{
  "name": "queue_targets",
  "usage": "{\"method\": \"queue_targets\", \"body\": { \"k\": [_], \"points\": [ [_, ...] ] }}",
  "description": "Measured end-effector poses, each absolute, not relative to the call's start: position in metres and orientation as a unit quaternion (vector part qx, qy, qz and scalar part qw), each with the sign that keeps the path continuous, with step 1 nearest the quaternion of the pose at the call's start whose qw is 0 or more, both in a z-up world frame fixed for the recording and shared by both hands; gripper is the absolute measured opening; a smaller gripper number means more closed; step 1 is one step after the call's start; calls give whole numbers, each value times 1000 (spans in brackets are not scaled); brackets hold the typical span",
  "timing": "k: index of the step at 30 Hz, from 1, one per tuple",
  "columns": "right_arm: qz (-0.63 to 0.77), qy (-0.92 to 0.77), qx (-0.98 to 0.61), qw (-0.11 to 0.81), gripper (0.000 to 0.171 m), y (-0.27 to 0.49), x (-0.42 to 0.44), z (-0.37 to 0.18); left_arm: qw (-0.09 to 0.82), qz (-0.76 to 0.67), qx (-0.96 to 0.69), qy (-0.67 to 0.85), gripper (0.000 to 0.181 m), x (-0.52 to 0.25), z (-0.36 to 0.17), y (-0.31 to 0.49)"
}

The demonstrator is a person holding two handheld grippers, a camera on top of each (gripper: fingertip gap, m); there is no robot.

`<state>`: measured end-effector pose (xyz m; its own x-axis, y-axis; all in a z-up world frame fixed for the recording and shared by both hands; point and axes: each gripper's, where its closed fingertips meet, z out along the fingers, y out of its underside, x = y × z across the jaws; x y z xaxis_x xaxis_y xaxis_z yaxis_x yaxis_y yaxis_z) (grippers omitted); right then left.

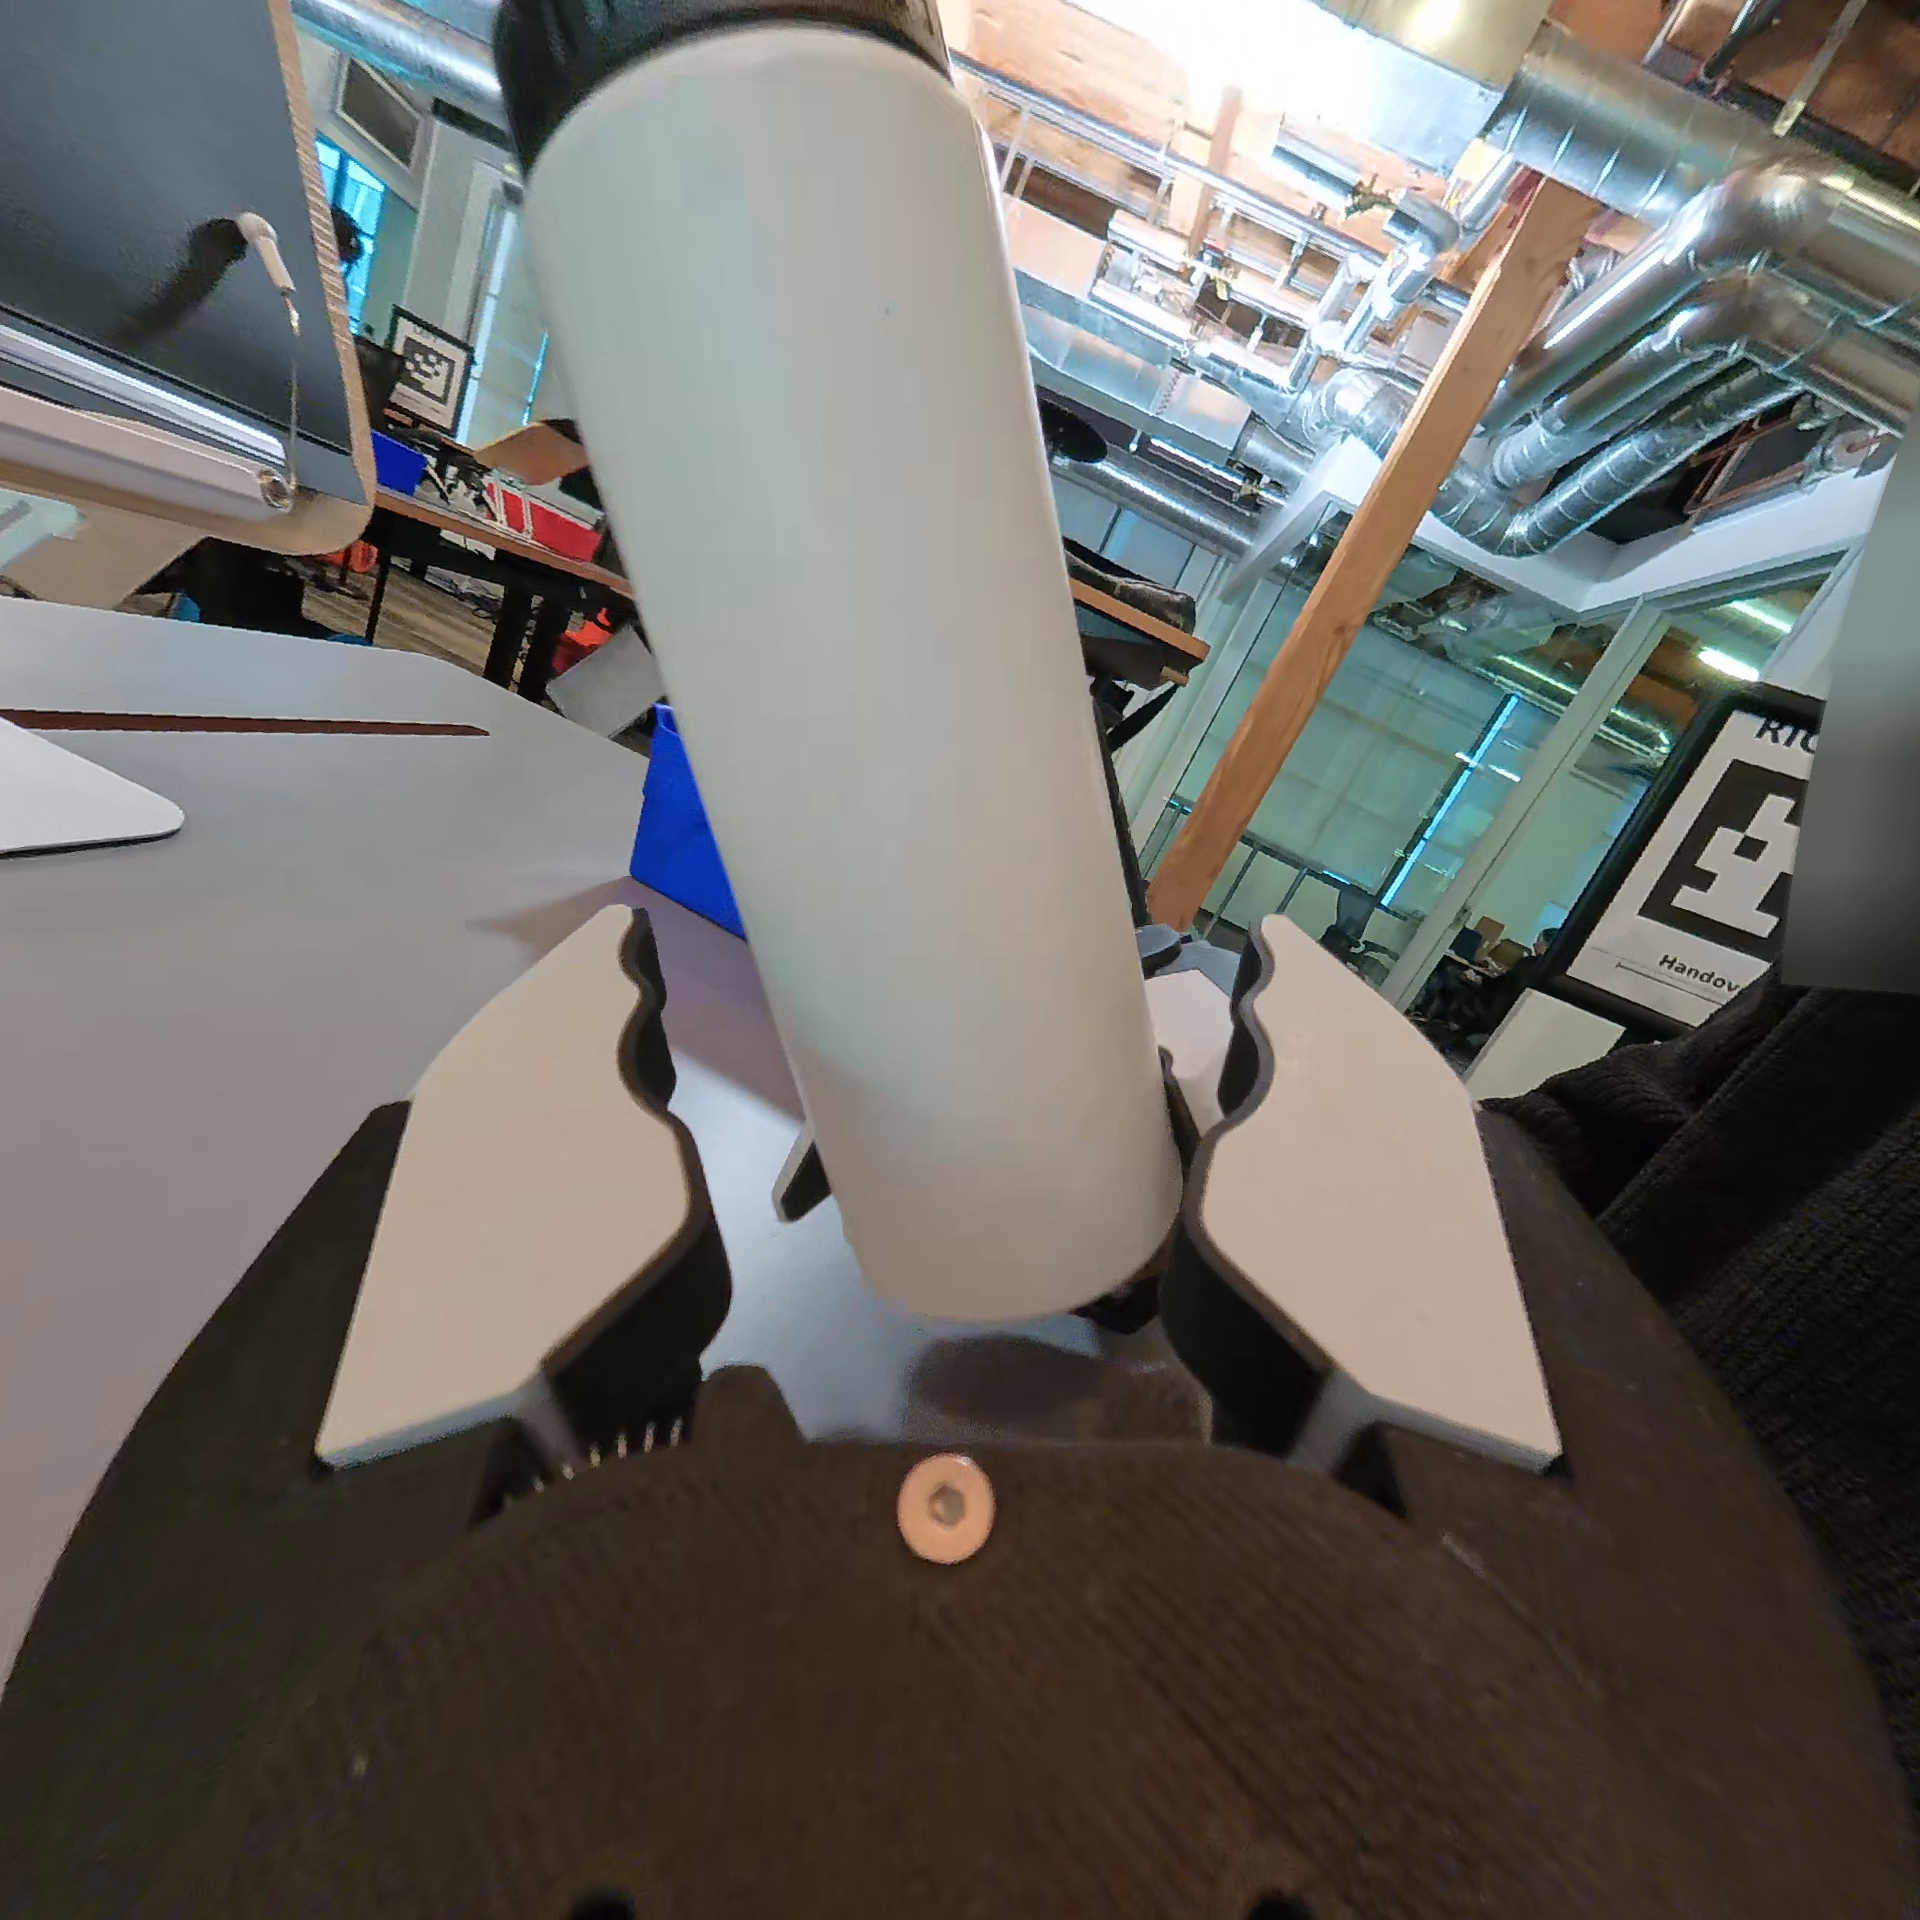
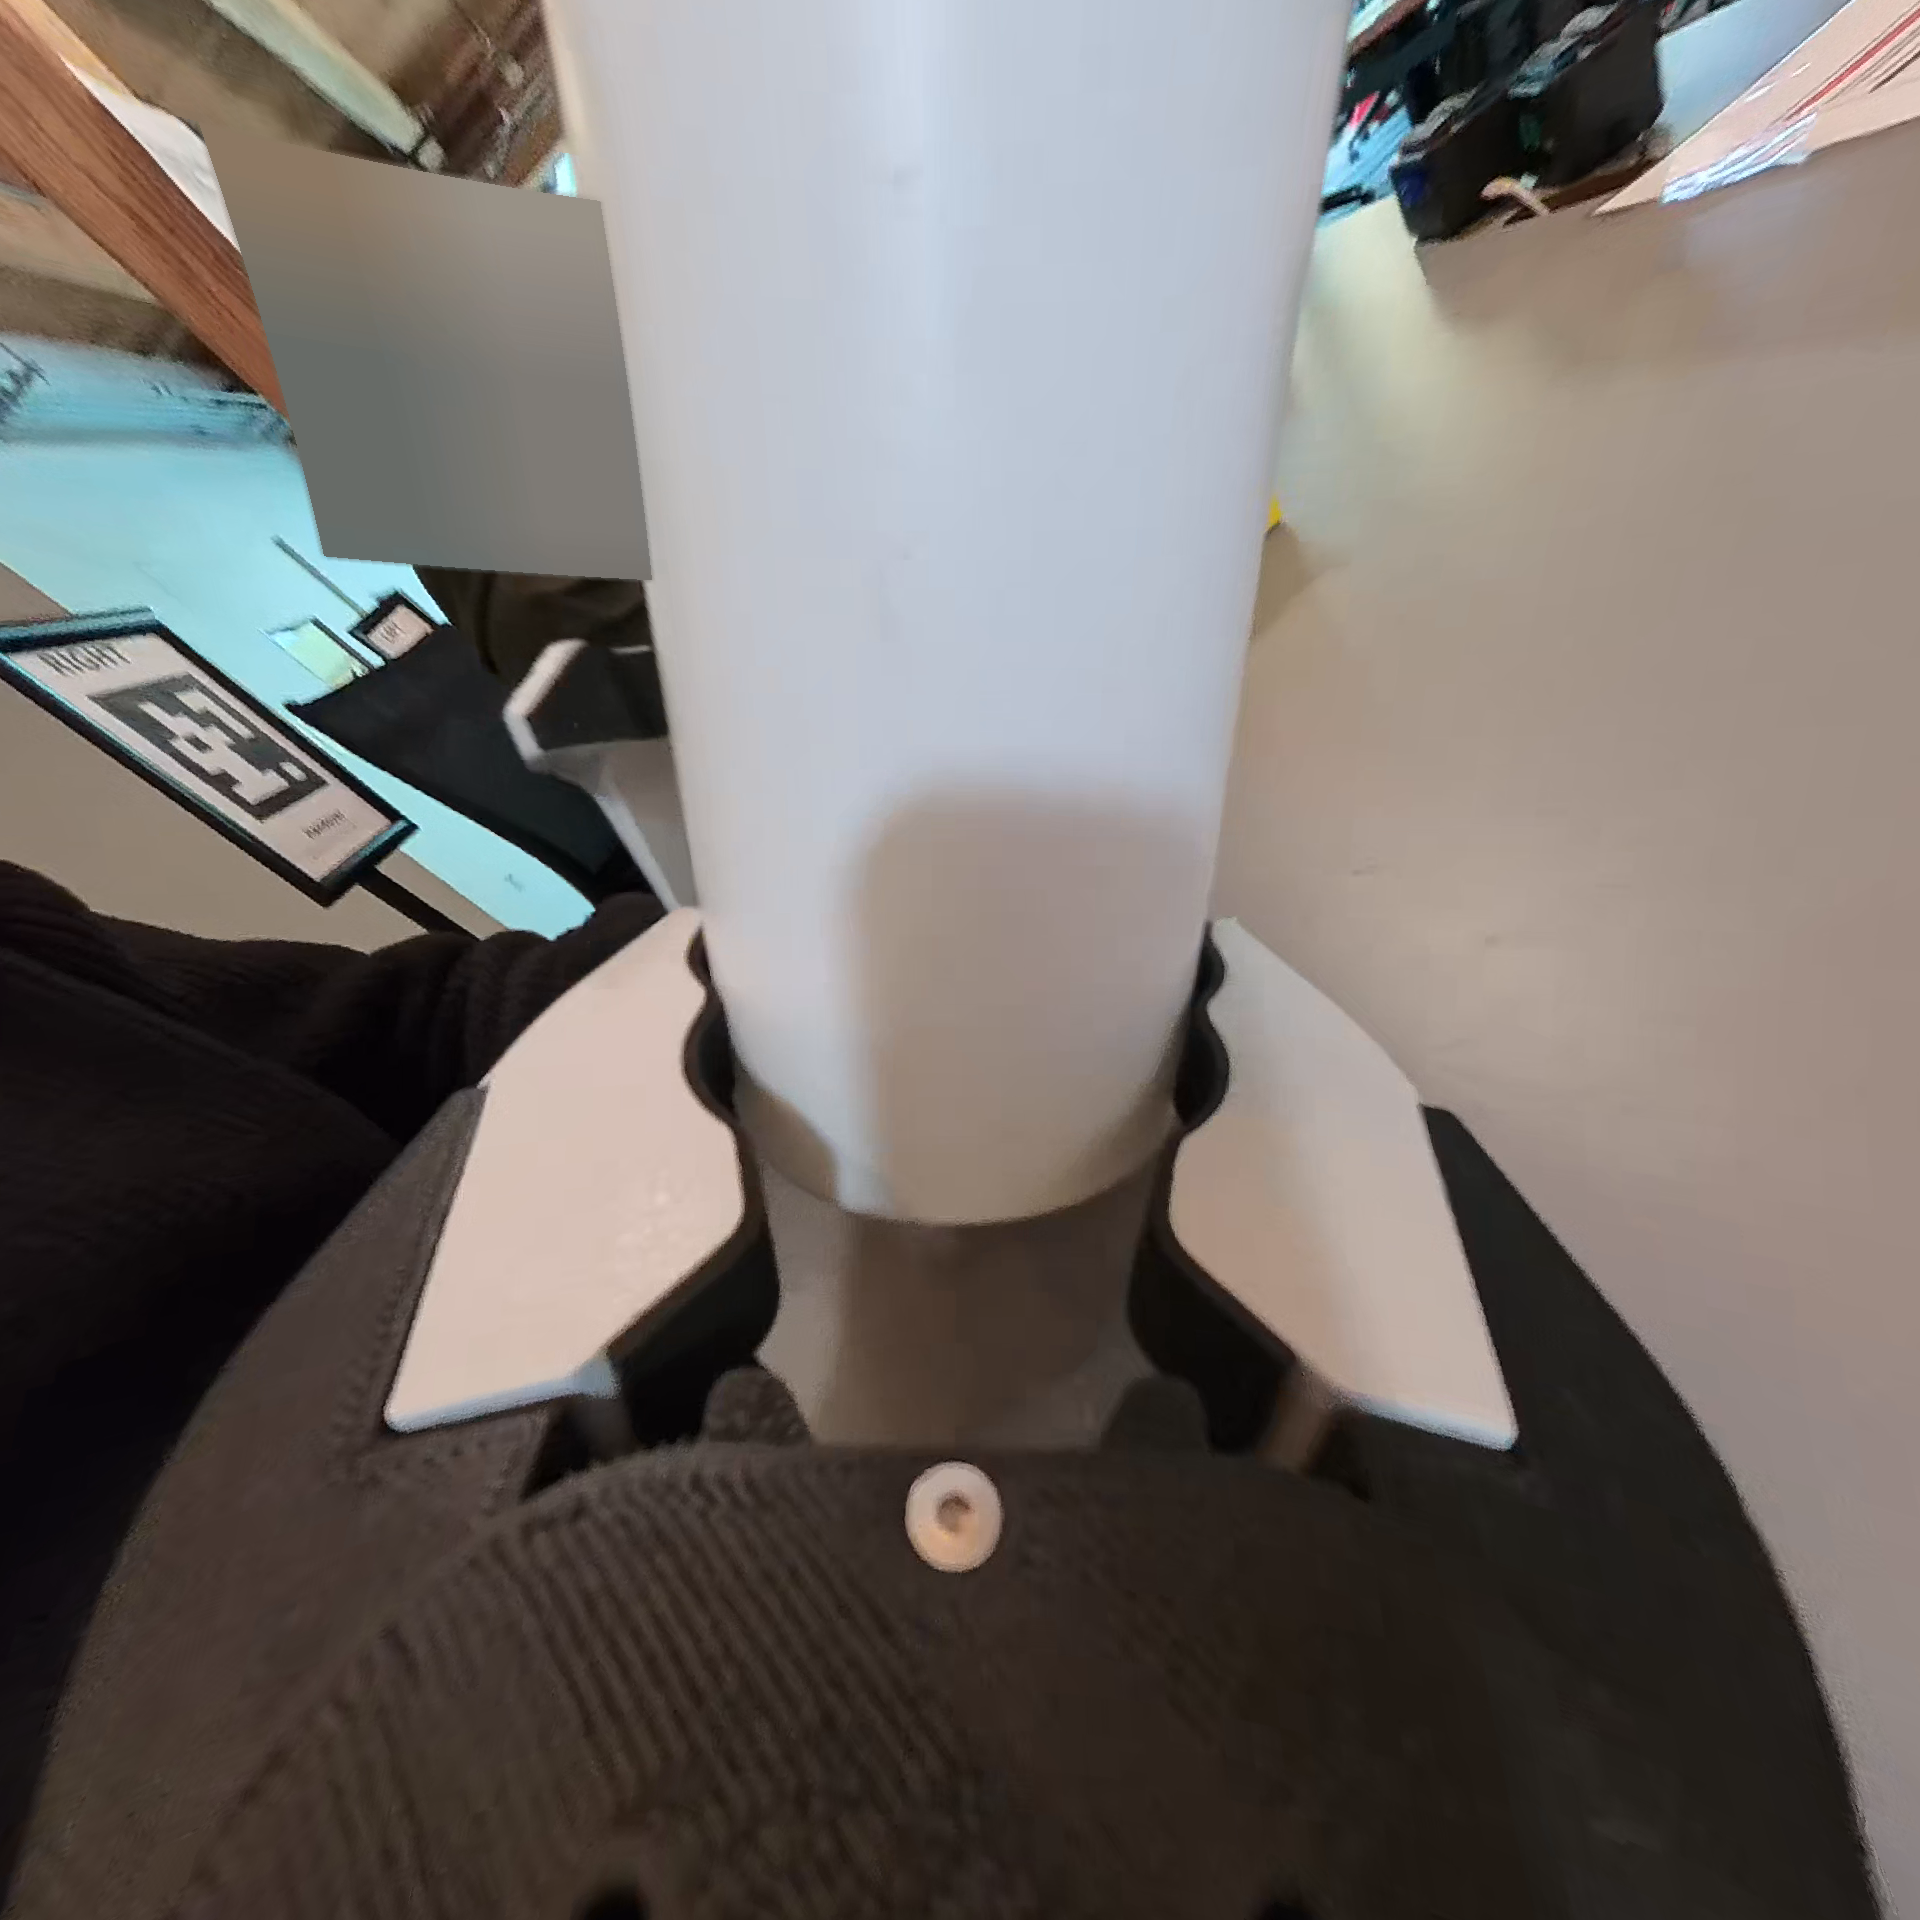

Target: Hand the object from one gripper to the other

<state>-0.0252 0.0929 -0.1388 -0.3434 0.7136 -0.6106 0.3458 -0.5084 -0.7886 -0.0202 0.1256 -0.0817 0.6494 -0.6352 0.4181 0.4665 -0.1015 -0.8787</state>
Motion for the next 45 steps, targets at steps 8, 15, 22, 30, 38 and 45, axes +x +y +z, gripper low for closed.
{"method": "queue_targets", "body": {
  "k": [8,15,22,30,38,45],
  "points": [
    [685,-454,-545,164,86,105,-20,-126,677,-412,-609,36,109,-38,-80,128],
    [674,-472,-537,187,86,102,-20,-126,694,-437,-573,17,110,-49,-68,122],
    [625,-522,-532,233,86,100,-21,-135,724,-443,-528,-3,113,-66,-52,112],
    [510,-618,-534,271,86,100,-20,-163,743,-469,-477,-17,136,-78,-31,99],
    [425,-689,-531,252,86,90,-18,-193,737,-433,-519,16,132,-82,-27,91],
    [395,-710,-526,251,87,86,-18,-205,723,-368,-584,32,93,-85,-41,94]
  ]
}}
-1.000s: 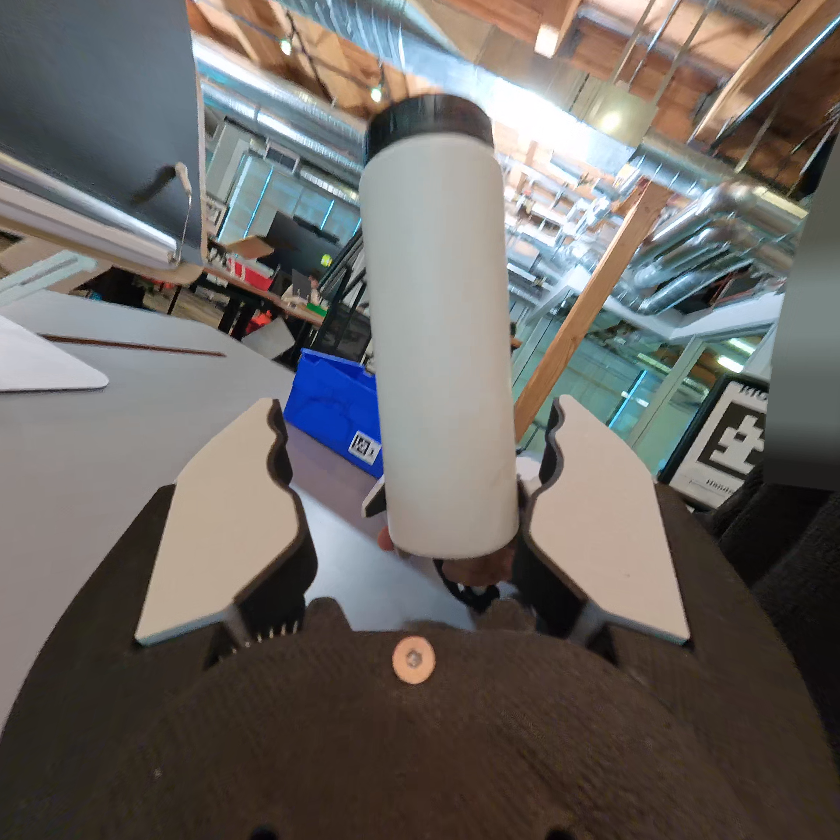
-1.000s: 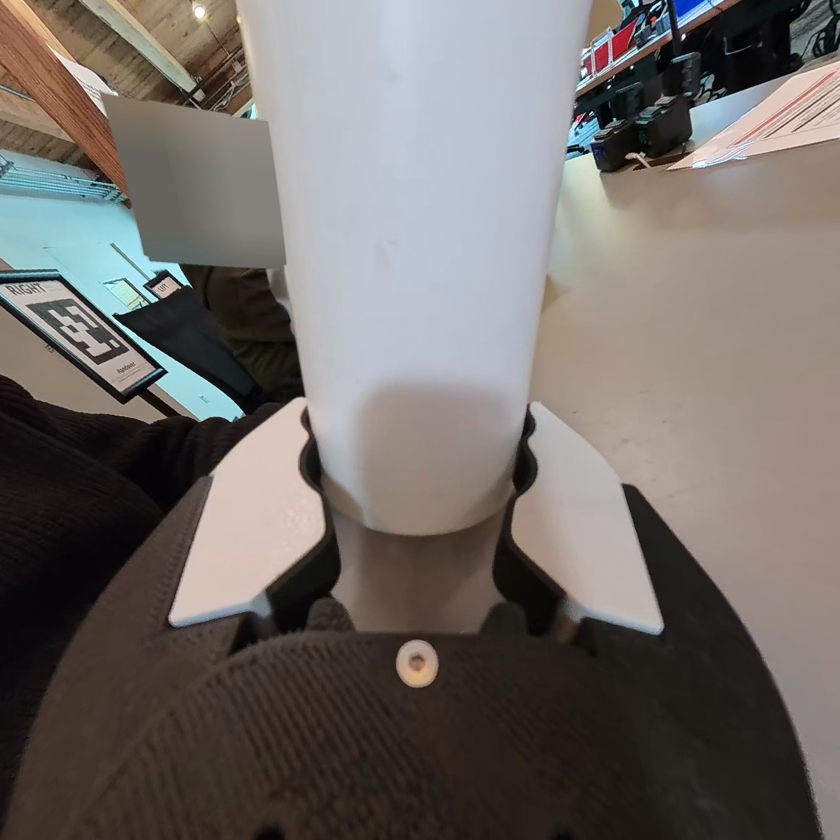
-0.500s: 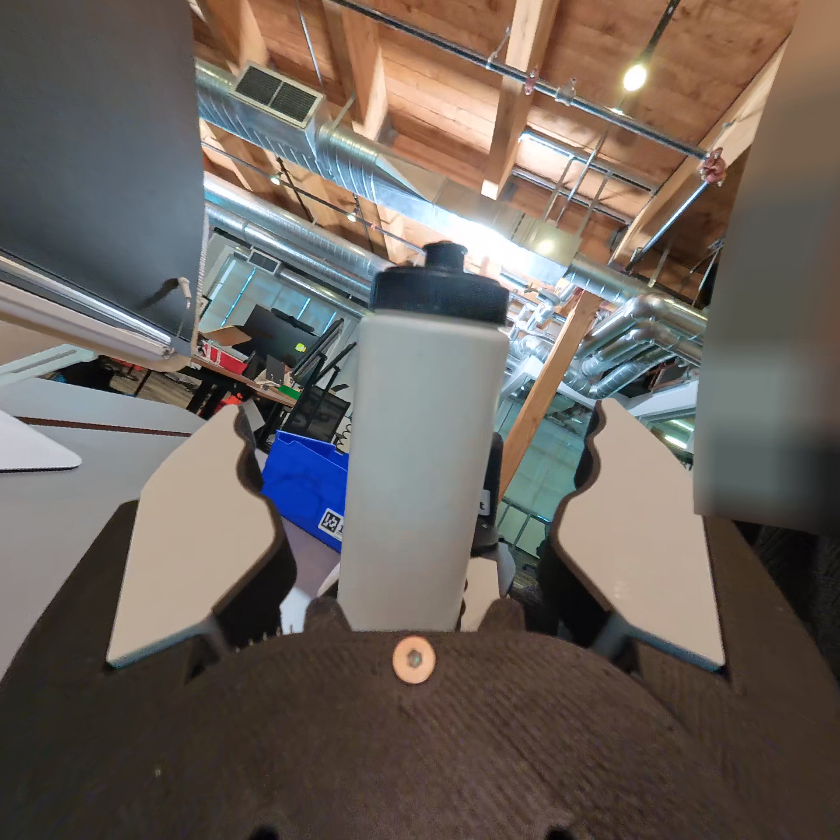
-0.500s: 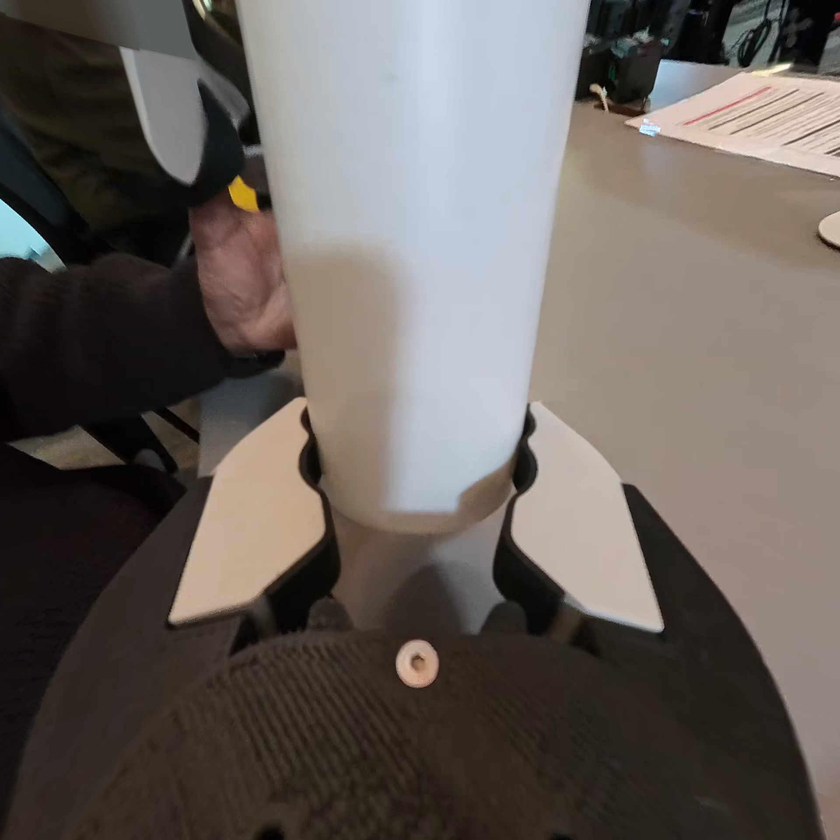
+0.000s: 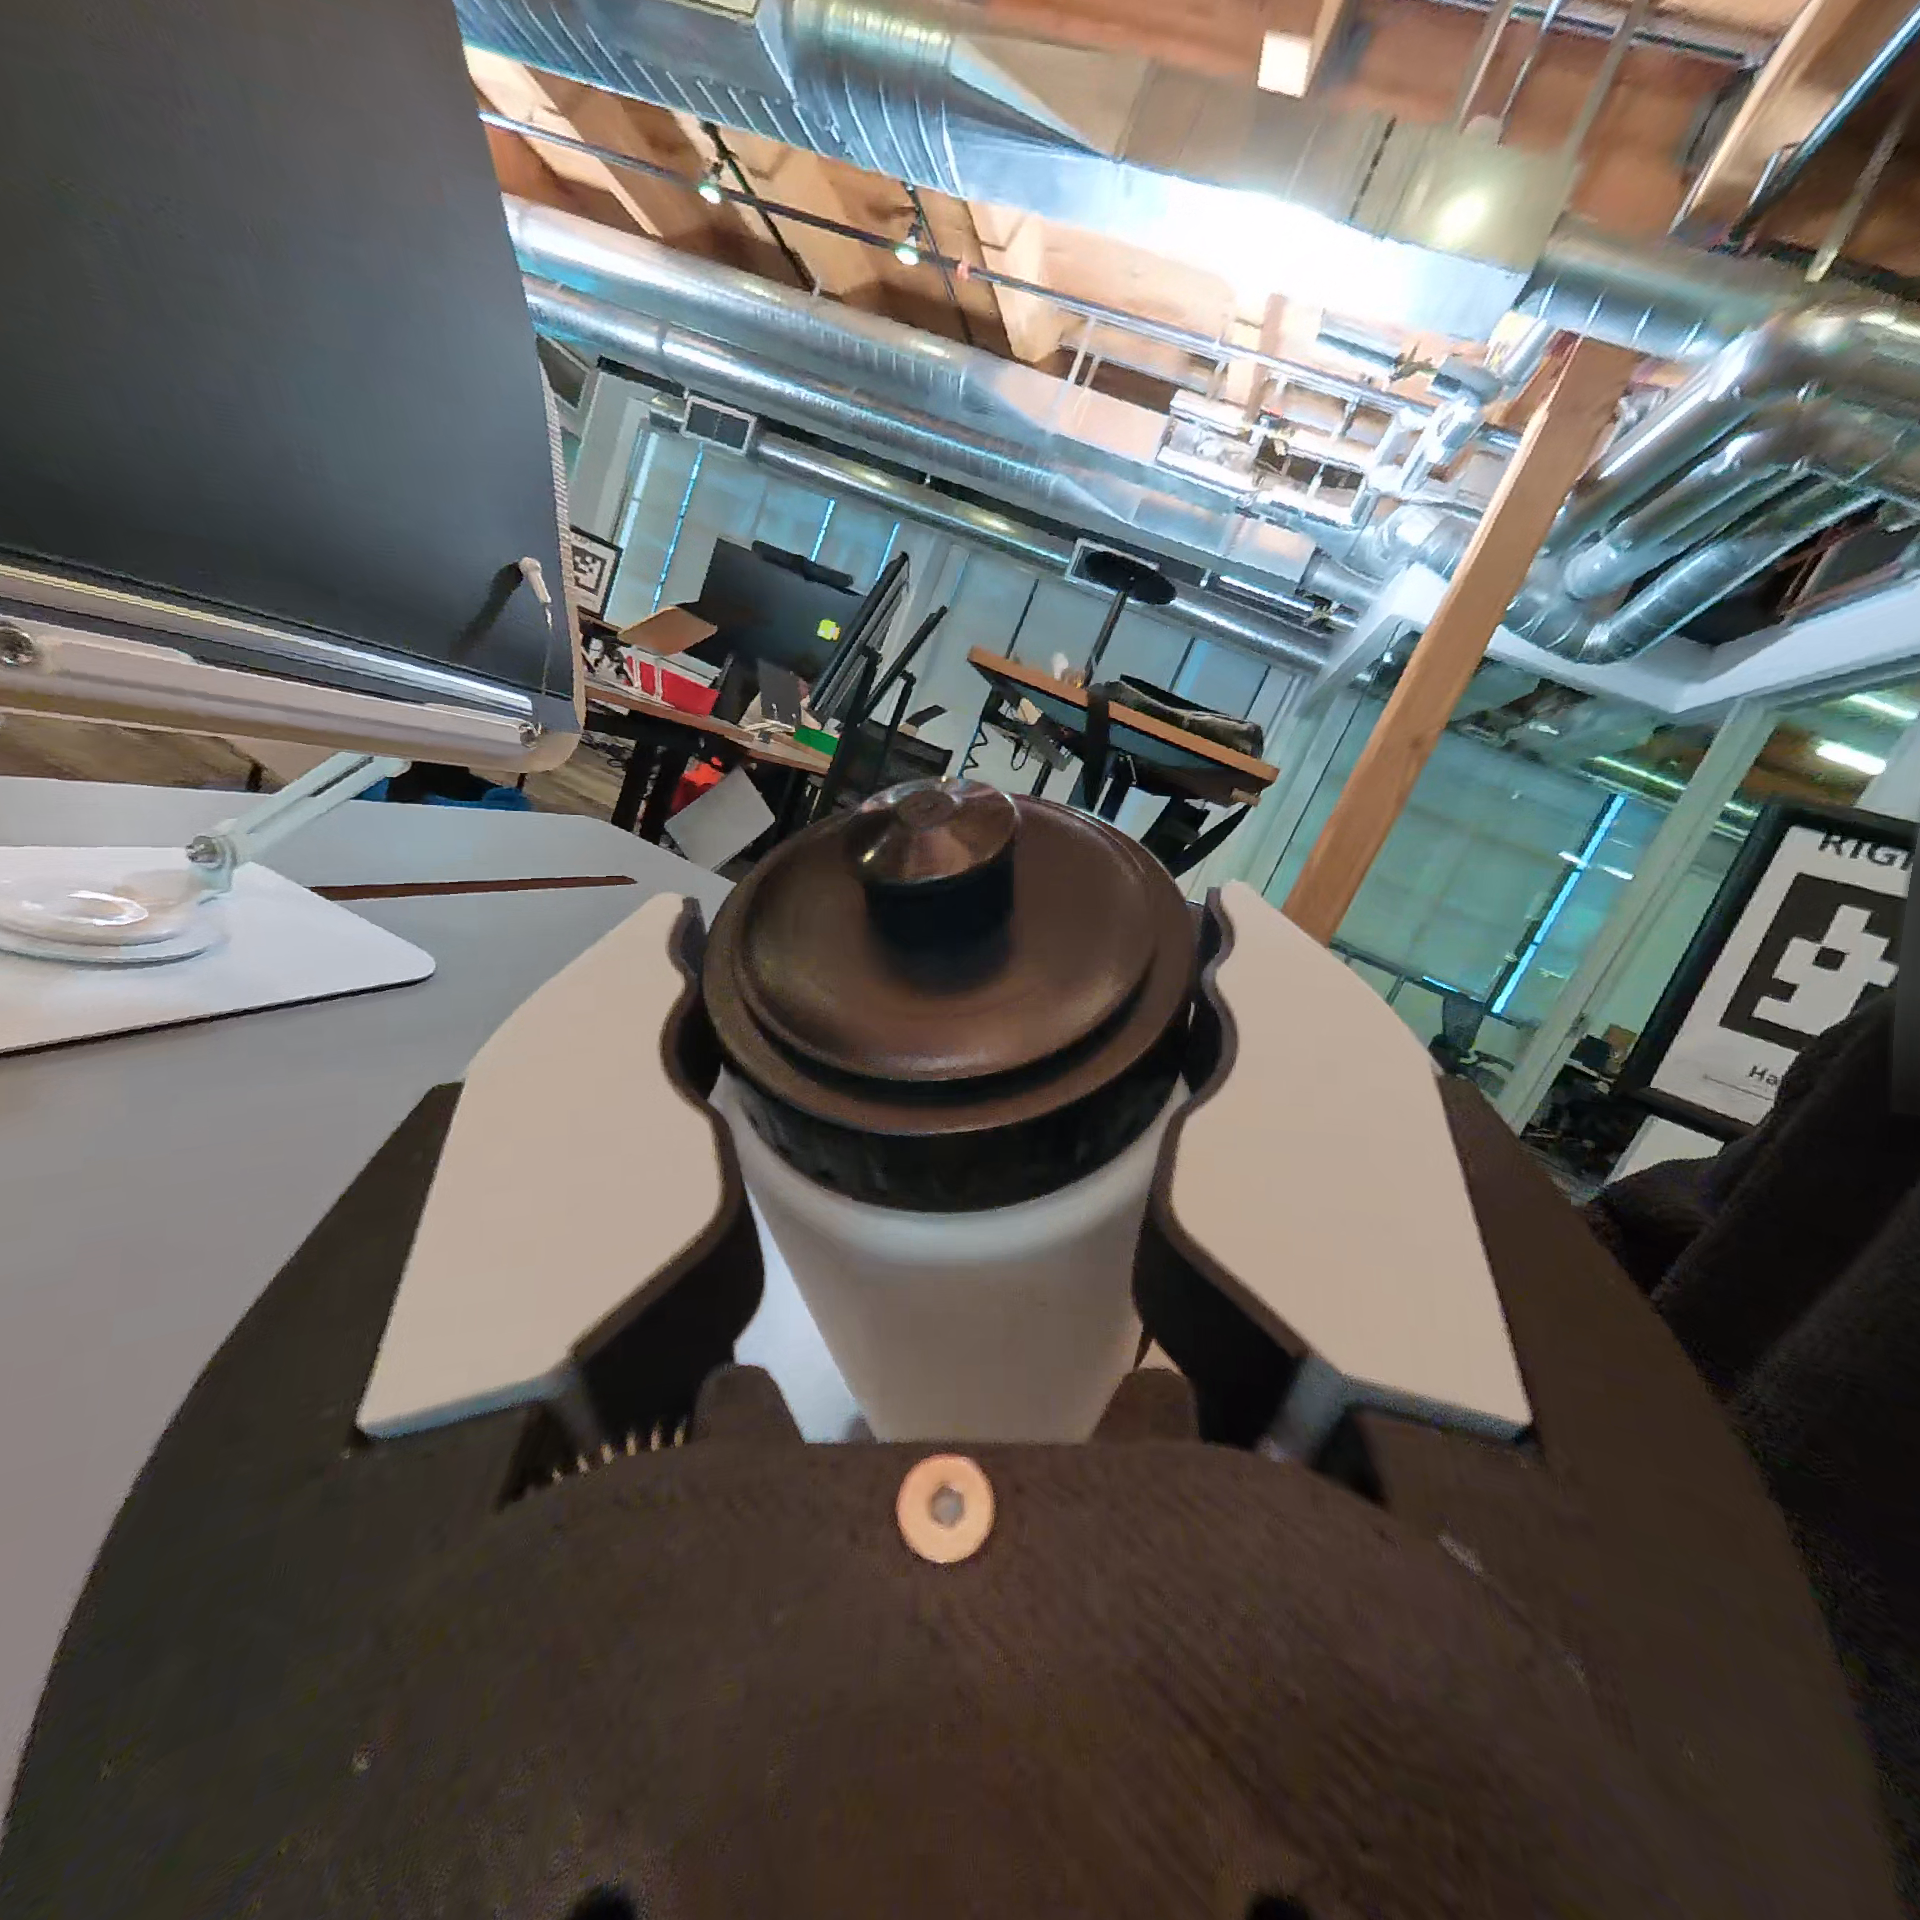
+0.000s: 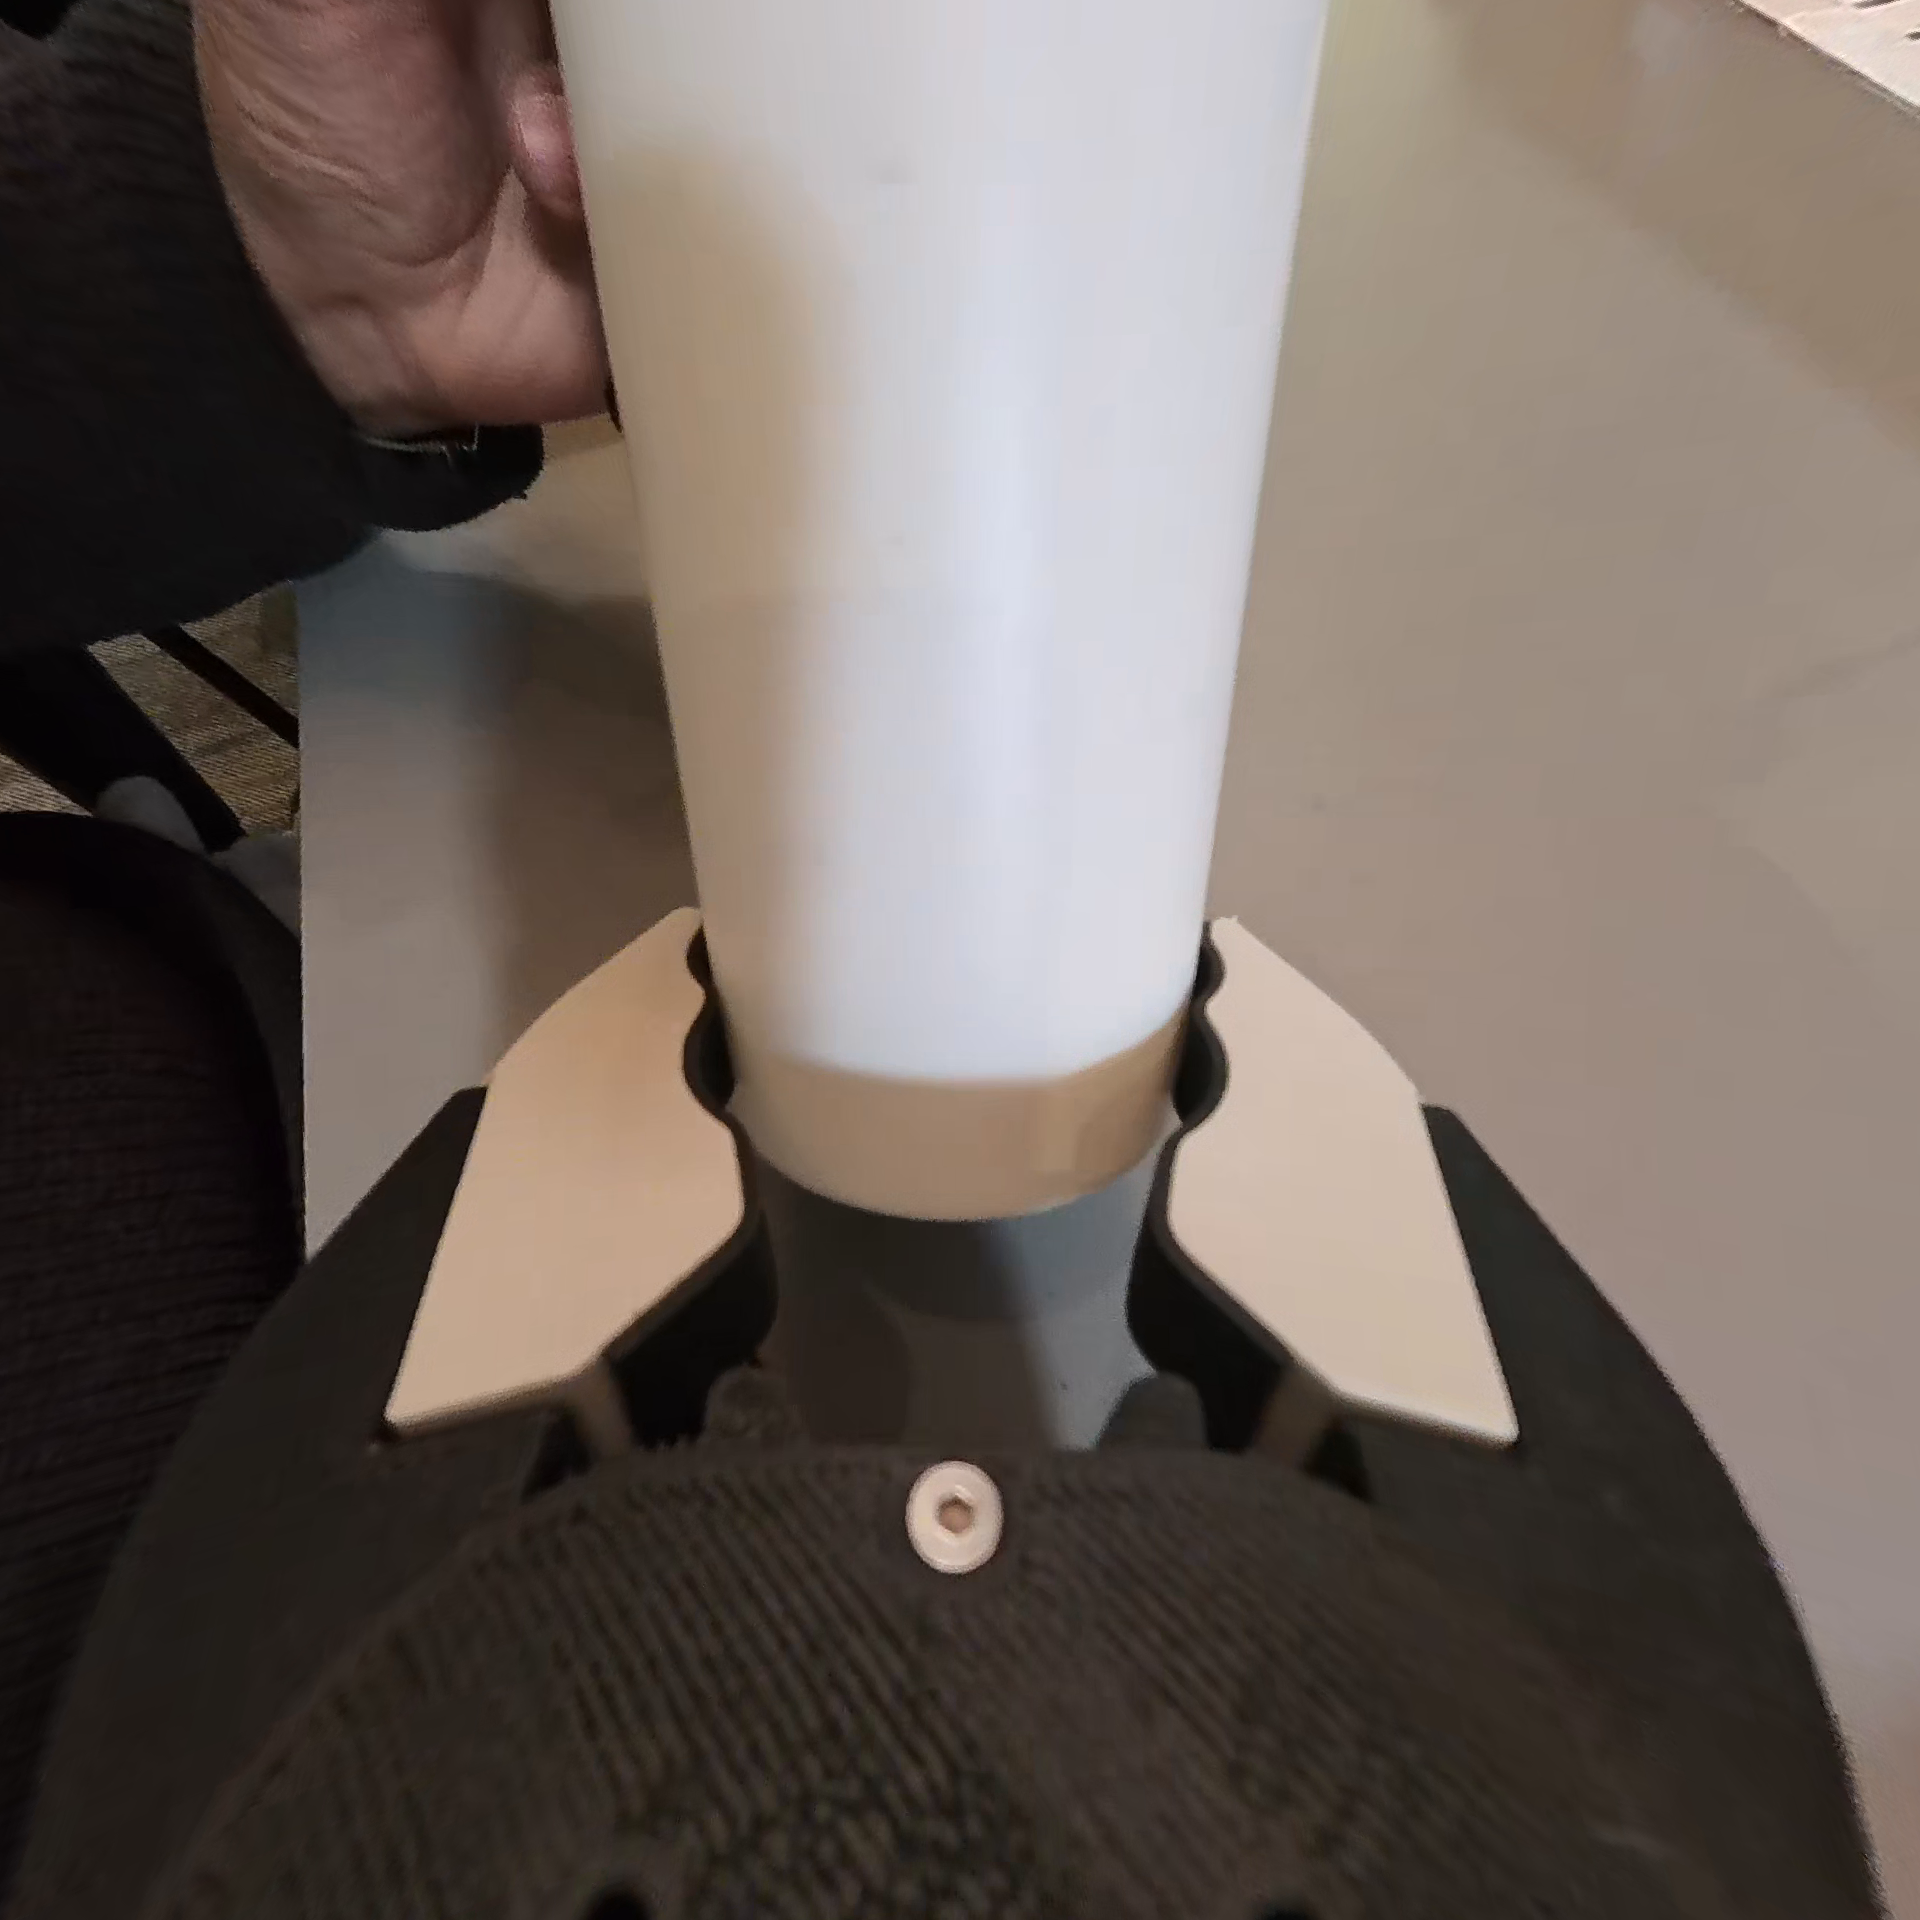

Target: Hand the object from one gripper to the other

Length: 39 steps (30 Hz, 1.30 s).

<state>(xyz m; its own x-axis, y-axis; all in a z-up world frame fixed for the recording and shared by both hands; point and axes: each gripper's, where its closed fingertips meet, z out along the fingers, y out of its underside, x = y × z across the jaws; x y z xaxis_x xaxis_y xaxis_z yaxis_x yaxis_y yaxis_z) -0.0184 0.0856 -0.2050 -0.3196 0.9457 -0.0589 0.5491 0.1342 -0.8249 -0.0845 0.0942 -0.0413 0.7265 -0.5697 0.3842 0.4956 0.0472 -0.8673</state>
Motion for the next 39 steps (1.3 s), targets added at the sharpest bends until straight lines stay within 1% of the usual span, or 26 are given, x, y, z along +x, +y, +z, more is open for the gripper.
{"method": "queue_targets", "body": {
  "k": [5,10,16,18,20,24,27,30,36,39],
  "points": [
    [402,-701,-529,261,87,85,-22,-205,714,-386,-583,26,90,-86,-39,94],
    [428,-676,-532,278,87,89,-25,-194,731,-398,-555,-19,89,-104,-33,91],
    [499,-598,-551,300,107,105,-30,-170,753,-460,-446,-150,88,-160,-31,79],
    [516,-574,-559,304,109,112,-31,-165,749,-498,-394,-189,88,-176,-32,74],
    [523,-563,-564,303,110,115,-31,-164,748,-522,-363,-192,89,-175,-27,71],
    [512,-598,-534,310,114,101,-32,-164,746,-543,-334,-194,88,-169,-18,68],
    [490,-632,-502,329,110,87,-33,-165,743,-542,-347,-185,87,-164,-18,69],
    [453,-643,-521,331,99,96,-33,-175,749,-529,-359,-175,88,-161,-17,69],
    [454,-585,-574,350,96,152,-22,-170,748,-531,-373,-141,88,-141,-7,69],
    [461,-556,-589,363,96,166,-20,-164,743,-562,-332,-150,87,-140,9,64]
  ]
}}
